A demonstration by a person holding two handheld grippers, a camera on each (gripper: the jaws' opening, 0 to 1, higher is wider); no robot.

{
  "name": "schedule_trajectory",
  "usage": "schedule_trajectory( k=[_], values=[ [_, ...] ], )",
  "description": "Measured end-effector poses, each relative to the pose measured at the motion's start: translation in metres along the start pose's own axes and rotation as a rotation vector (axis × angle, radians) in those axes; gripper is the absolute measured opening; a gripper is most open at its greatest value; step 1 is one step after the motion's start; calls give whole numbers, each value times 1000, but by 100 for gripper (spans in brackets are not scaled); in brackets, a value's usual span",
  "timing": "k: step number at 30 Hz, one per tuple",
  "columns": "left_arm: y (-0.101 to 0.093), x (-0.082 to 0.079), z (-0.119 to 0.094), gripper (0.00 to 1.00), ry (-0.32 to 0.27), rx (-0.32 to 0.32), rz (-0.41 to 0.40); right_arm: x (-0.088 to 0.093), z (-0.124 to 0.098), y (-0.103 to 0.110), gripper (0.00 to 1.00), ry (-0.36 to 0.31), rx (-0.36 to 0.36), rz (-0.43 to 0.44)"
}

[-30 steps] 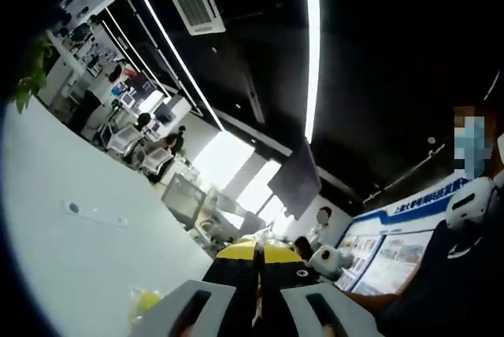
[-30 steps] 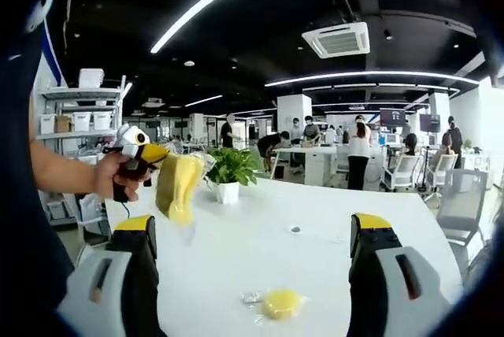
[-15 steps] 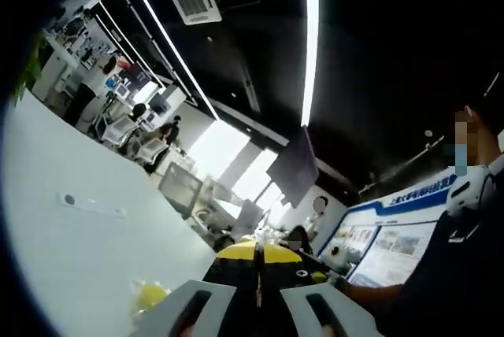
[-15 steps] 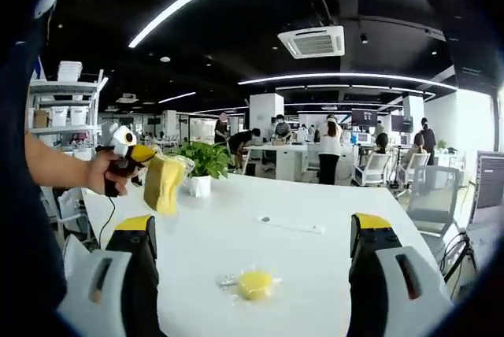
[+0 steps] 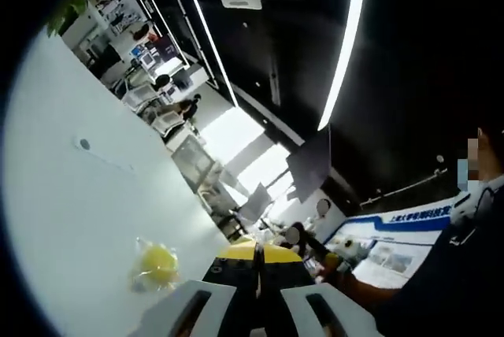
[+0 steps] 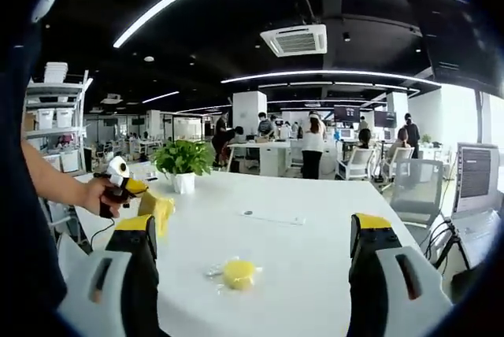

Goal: Compare the silicone blocks by pressing each to a similar depth, holding the contact briefly, and releasing to observe deformation and rebound differences across the visible hardness samples.

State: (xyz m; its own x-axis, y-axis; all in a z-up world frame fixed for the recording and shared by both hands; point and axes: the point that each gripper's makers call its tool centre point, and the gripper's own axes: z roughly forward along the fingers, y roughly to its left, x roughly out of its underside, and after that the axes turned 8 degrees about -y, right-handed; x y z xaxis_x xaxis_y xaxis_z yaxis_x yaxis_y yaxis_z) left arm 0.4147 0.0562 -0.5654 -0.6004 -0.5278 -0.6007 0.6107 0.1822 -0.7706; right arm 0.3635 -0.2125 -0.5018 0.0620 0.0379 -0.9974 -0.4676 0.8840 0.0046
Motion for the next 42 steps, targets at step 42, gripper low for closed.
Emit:
schedule_trajectory(
  k=[42],
  values=[
    [173, 62, -24, 0, 51, -466, -170, 55, -10, -6, 96, 116, 31, 66]
  ],
)
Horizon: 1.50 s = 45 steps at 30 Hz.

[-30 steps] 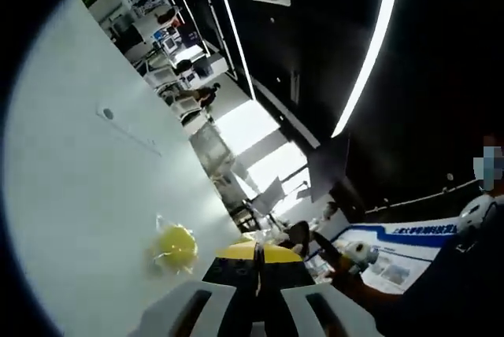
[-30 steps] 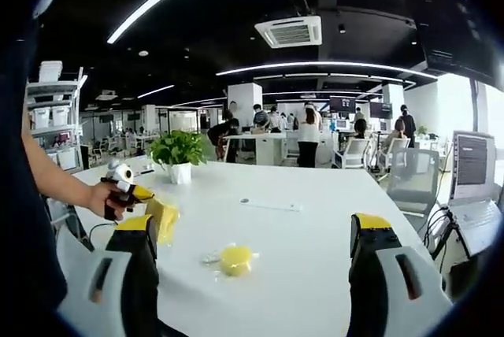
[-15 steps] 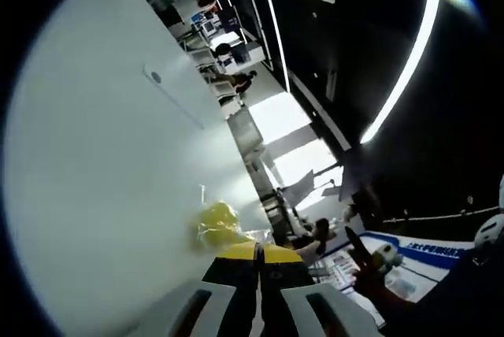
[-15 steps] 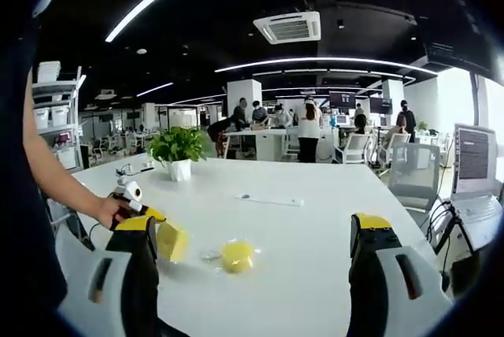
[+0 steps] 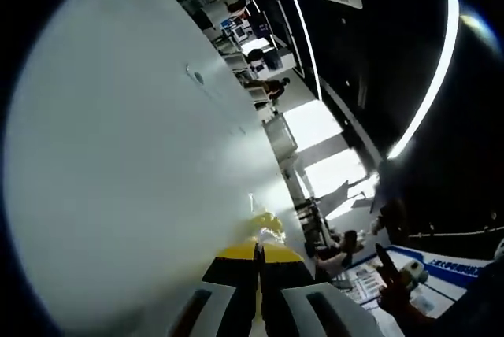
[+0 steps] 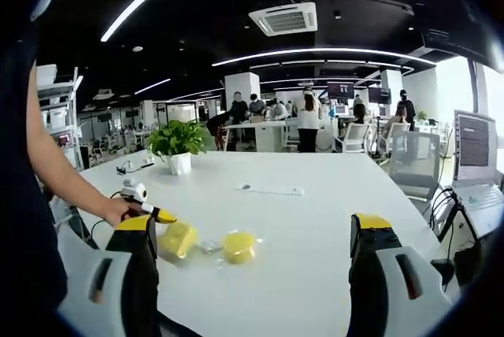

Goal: Compare the silicone blocks by pressing each to a similar depth, holding the contact briefly, and releasing to observe deformation and rebound differences across the visible hardness samples.

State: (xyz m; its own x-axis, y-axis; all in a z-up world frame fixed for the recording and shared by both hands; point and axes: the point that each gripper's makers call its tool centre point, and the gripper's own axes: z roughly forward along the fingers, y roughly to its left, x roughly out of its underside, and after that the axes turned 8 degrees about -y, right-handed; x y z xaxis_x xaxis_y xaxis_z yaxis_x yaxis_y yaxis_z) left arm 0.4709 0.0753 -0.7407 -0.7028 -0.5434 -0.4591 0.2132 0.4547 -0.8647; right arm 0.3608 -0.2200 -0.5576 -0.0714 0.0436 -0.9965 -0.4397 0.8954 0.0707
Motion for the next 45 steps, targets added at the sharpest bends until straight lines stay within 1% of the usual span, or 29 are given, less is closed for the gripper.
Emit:
schedule_trajectory(
  k=[1, 2, 4, 5, 6, 8, 9, 10, 11, 12, 13, 15, 16, 17, 18, 19, 21, 26, 28, 29, 32, 34, 35, 36, 37, 40, 43, 44, 45],
  values=[
    [-3, 0, 2, 0, 6, 18, -3, 1, 0, 0, 96, 4, 0, 1],
    [-2, -4, 2, 0, -9, 21, 8, 2, 0, 0, 96, 9, 0, 0],
    [2, -8, 3, 0, -18, 15, -4, 2, 0, -1, 96, 12, -1, -1],
    [6, -10, 3, 0, -12, 6, 21, 2, 0, -1, 96, 12, -1, 0],
    [12, -9, 2, 0, 9, -18, 45, 1, 0, -1, 96, 12, -1, 0],
    [26, -5, -1, 0, 76, -88, 109, 0, 1, -1, 96, 10, -3, -1],
    [36, -7, -2, 0, 99, -131, 176, 0, 1, -1, 96, 8, -4, -2],
    [40, -9, -2, 0, 107, -154, 214, 0, 1, -1, 96, 9, -4, -2],
    [40, -11, -1, 0, 104, -151, 243, 0, 1, -1, 97, 10, -4, -3],
    [34, -14, 1, 0, 90, -131, 205, 0, 1, 0, 96, 10, -4, 0],
    [34, -16, 2, 0, 87, -134, 207, 1, 1, 0, 96, 11, -4, 2],
    [41, -22, 3, 0, 75, -171, 293, 2, 0, 1, 96, 15, -5, 1],
    [43, -22, 3, 0, 76, -184, 318, 3, 0, 1, 96, 17, -5, 3],
    [44, -20, 4, 0, 86, -188, 316, 3, -1, 2, 96, 17, -6, 5],
    [47, -20, 4, 0, 90, -201, 346, 4, -1, 2, 96, 17, -6, 5],
    [49, -23, 6, 0, 81, -204, 399, 4, -1, 2, 96, 18, -8, 3],
    [50, -23, 7, 1, 86, -203, 461, 4, -1, 1, 96, 22, -8, 2],
    [53, -27, 8, 5, 67, -212, 487, 3, 1, 0, 96, 23, -13, 0],
    [54, -30, 8, 6, 53, -215, 461, 3, 2, 1, 96, 23, -18, 0],
    [53, -31, 7, 8, 43, -207, 460, 4, 2, 1, 96, 23, -19, 0],
    [51, -36, 4, 15, 30, -196, 511, 6, 3, 2, 96, 24, -22, 7],
    [50, -39, 1, 17, 27, -186, 518, 7, 4, 2, 96, 25, -24, 7],
    [48, -40, 0, 19, 25, -186, 521, 7, 4, 2, 96, 24, -25, 9],
    [46, -43, -2, 22, 19, -183, 527, 6, 4, 2, 96, 22, -24, 11],
    [41, -49, -3, 24, -2, -161, 545, 6, 5, 2, 96, 18, -24, 13],
    [28, -61, -6, 37, -38, -132, 557, 4, 6, 2, 96, 13, -23, 14],
    [10, -77, -12, 52, -98, -96, 588, 3, 7, 1, 96, 11, -24, 15],
    [5, -83, -16, 56, -113, -86, 618, 3, 7, 1, 96, 9, -24, 15],
    [4, -84, -19, 57, -104, -89, 633, 3, 8, 0, 96, 8, -24, 16]
  ],
)
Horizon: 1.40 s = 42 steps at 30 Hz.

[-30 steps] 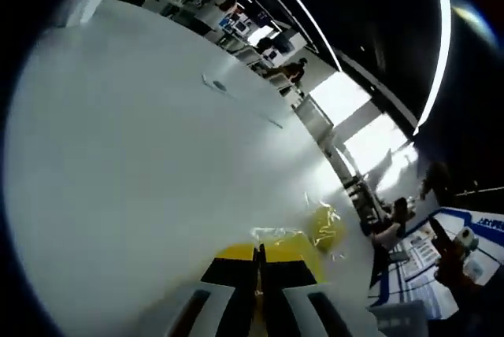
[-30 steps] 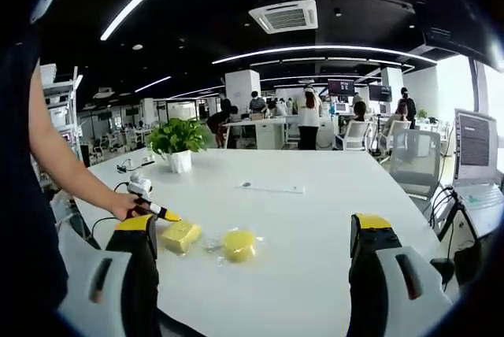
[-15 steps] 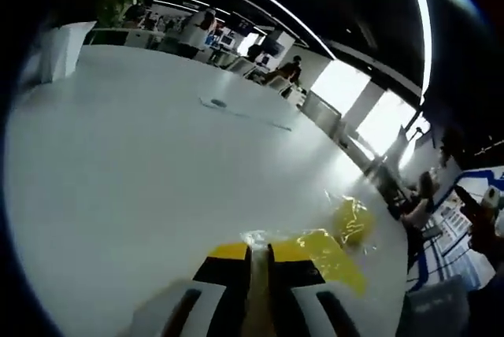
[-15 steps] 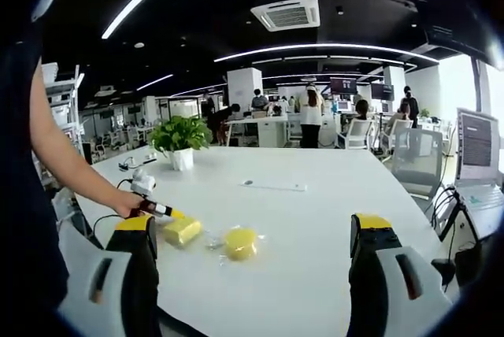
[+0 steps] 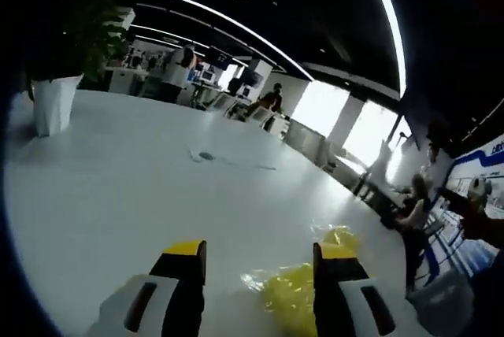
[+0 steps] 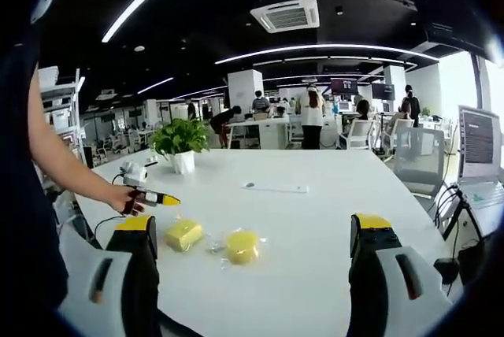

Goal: Compare the silicone blocks by pressing each to a similar depth, holding the contact briefly, and releasing to observe deformation and rebound differences across the visible hardness samples.

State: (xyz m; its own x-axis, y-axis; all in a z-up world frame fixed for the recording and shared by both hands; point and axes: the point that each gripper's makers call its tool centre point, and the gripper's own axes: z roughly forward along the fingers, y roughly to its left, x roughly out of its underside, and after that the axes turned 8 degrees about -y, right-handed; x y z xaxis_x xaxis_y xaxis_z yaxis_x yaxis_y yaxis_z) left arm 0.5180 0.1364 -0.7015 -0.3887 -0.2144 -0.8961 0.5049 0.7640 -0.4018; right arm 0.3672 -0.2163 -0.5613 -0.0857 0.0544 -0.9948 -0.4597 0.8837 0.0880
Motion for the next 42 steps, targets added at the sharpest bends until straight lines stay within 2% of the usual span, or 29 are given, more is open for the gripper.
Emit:
schedule_trajectory(
  k=[4, 6, 7, 8, 11, 15, 18, 20, 23, 30, 36, 40, 42],
  values=[
    [0, -13, -14, 61, 12, 8, 65, -1, 2, 0, 96, -6, -2, 3],
    [2, -20, -20, 67, 1, -4, 85, -2, 3, 0, 96, -9, -5, 3],
    [3, -25, -23, 69, -11, -11, 89, -3, 3, 0, 96, -11, -5, 3],
    [5, -35, -28, 70, -49, -17, 105, -3, 3, 0, 96, -14, -6, 5],
    [8, -48, -40, 72, -76, -44, 98, -2, 3, 0, 96, -12, -8, 3],
    [9, -64, -61, 76, -136, -89, 140, -1, 3, -3, 96, -16, -2, 11],
    [7, -66, -79, 77, -134, -108, 138, 0, 4, -6, 96, -14, 3, 15],
    [5, -70, -92, 78, -144, -111, 180, 3, 4, -9, 96, -11, 6, 16],
    [1, -72, -110, 79, -124, -124, 209, 8, 5, -11, 96, -2, 10, 20],
    [-14, -90, -144, 82, -172, -149, 231, 16, 8, -8, 96, 11, 0, 34],
    [-28, -88, -162, 86, -158, -153, 284, 20, 11, -12, 97, 20, -5, 53],
    [-32, -83, -170, 98, -134, -176, 290, 24, 11, -14, 97, 32, -4, 58],
    [-35, -80, -174, 100, -127, -179, 287, 27, 11, -14, 96, 38, -5, 57]
  ],
)
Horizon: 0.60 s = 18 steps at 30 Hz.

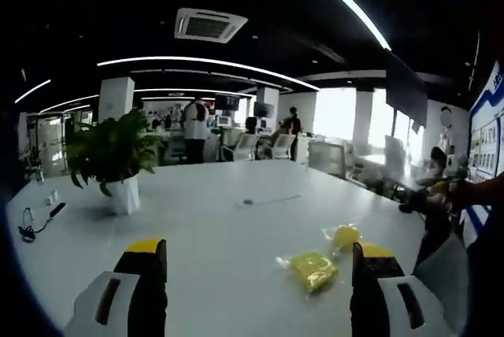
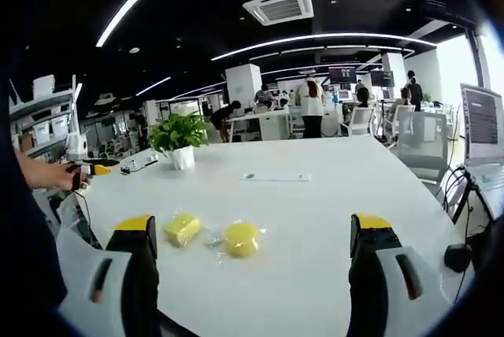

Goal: Compare the silicone blocks by pressing each to a similar depth, holding the contact briefly, and releasing to observe deformation and rebound differences across the visible hardness samples.

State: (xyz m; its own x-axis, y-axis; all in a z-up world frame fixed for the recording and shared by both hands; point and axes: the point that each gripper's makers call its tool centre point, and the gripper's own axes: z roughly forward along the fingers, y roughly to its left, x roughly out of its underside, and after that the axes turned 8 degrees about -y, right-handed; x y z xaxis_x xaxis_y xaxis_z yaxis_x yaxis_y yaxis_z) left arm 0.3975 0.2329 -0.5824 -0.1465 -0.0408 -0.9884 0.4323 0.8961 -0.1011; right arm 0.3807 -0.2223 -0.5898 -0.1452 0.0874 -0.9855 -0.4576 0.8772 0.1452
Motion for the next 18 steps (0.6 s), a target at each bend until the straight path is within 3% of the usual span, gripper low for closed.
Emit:
schedule_trajectory(
  k=[9, 18],
  values=[
    [-29, 8, -9, 100, 16, 76, 31, 16, -3, 8, 97, 59, -31, -70],
    [-57, 23, -17, 100, 98, 199, 90, 46, -14, 6, 97, 141, -32, -129]
  ],
)
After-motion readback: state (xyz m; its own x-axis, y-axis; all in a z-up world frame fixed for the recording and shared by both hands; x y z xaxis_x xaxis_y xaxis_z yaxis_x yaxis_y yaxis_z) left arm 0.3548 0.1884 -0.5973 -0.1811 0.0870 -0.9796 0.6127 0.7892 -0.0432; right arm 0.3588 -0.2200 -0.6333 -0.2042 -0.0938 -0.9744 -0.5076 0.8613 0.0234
